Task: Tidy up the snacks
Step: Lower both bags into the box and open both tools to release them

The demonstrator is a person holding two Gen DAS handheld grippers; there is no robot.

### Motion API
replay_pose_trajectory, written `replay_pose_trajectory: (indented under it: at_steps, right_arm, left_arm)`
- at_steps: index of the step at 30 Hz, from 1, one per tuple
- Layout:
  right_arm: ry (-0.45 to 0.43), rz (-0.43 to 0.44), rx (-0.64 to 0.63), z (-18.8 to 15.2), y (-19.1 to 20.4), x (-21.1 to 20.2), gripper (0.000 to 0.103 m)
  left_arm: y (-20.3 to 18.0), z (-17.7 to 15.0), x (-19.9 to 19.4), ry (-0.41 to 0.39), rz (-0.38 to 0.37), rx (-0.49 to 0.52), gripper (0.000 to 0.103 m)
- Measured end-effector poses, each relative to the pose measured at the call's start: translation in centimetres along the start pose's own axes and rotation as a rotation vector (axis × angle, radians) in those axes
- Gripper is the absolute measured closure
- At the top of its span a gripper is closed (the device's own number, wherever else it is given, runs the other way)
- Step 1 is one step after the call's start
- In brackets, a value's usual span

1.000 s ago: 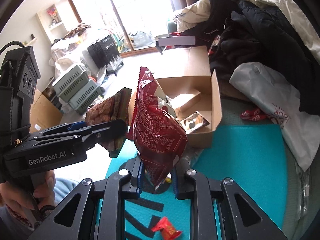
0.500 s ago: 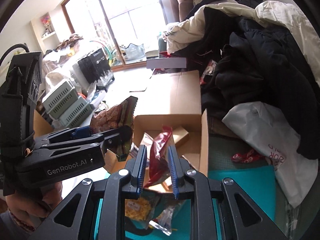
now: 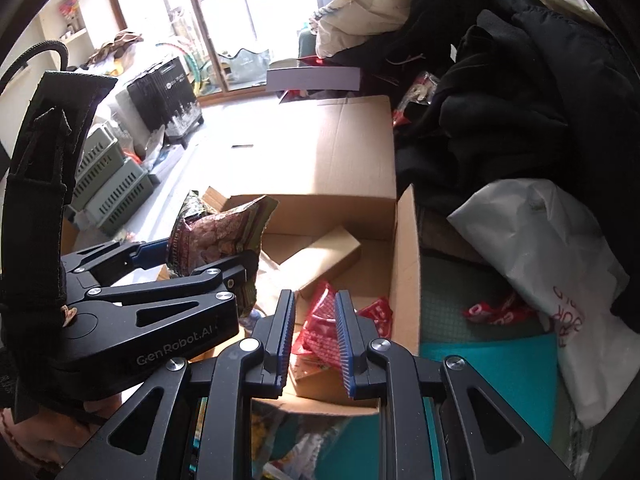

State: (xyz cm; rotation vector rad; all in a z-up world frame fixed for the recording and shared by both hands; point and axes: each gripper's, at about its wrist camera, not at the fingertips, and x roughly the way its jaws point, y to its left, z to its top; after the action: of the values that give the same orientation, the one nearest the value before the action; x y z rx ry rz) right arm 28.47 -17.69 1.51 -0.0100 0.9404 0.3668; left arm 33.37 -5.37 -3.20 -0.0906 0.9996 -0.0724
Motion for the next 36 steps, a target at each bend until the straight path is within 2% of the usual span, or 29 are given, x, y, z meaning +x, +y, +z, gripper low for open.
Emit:
replay_pose_trajectory:
  at_steps: [6,9,12,15,29,36]
  right_arm:
    - [0.008,-0.011,0.017,-0.4,-0.4,-0.1,0.08]
    - [-0.004,-0.002,0.031,-0.4,-0.9,-0.7,0.068]
    - [-0.019,-0.001,0.043,-0.3,-1.2,-1.4,0.067]
    - [-0.026,-0.018,0.039,-0.1,-1.3,-2.1,0.059]
    - [-0.12,-0.028,0.002,0.8,0.4,-8.3,0.059]
    - [-0.181,-0.033,-0.016,0.6,1.5,-12.6,0.059]
  left_arm:
    - [-0.6,0.1,-0.4,-0.006,-0.002,0.04,0.041]
    - [-0.6,0.2,-1.0,-0.017,0.008,0.045,0.041]
    - [-0.6,0.3,-2.0,-0.045,0.015,0.047,0.041]
    - [-0.7,0.6,-3.0,-0.052,0.025,0.046,0.041]
    - [-0.6,0.7,-10.3,-0.155,0.025,0.022,0.041]
    - [-1.3,-0.2,-14.8,-0.223,0.031,0.047,0.041]
